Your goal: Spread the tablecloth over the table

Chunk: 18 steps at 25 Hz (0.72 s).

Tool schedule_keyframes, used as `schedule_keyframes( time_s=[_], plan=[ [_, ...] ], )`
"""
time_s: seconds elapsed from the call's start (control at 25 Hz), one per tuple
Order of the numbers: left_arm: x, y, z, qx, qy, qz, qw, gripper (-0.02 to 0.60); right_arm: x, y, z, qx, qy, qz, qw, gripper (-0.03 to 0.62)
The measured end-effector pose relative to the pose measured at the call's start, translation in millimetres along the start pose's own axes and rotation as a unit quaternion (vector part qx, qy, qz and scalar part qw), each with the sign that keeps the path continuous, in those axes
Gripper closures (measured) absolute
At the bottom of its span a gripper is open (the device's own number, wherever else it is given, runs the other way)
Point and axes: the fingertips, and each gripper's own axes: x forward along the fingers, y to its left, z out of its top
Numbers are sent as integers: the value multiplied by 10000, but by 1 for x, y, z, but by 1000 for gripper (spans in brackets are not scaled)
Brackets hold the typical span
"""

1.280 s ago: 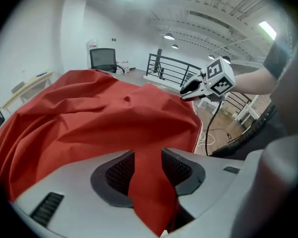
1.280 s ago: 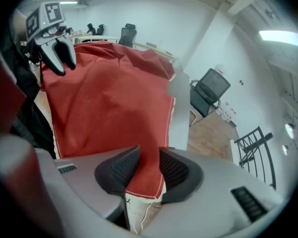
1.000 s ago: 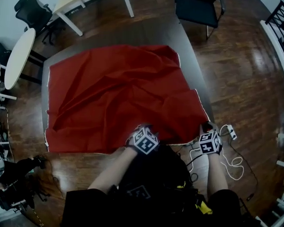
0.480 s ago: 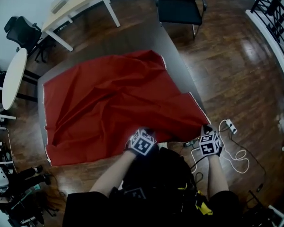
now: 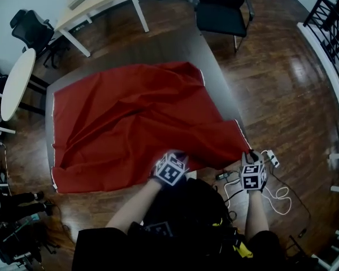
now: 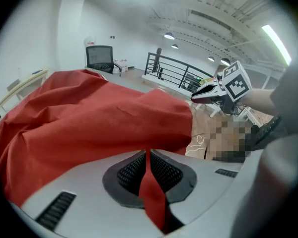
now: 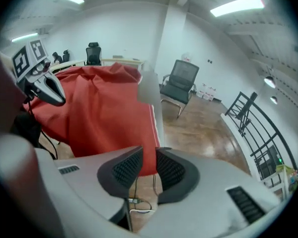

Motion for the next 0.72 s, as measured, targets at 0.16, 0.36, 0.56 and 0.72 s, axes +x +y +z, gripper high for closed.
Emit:
schedule_keyframes(
  time_s=[0.16, 0.36, 0.56, 0.72],
  plan=[
    [-14, 26, -15, -475, -39, 221, 9986, 551, 13, 26, 59, -376, -408, 208, 9982, 507],
    [-48, 64, -43, -990, -142, 785, 9919, 551, 20, 82, 108, -822, -814, 741, 9905, 508],
    [-136, 103, -119, -2583, -622, 1908, 9450, 551, -21, 210, 187, -1499, -1812, 2019, 9508, 508],
    [-205, 132, -200, -3611, -784, 2836, 8849, 551, -48, 320, 223, -1813, -2125, 3159, 9068, 568]
  ],
)
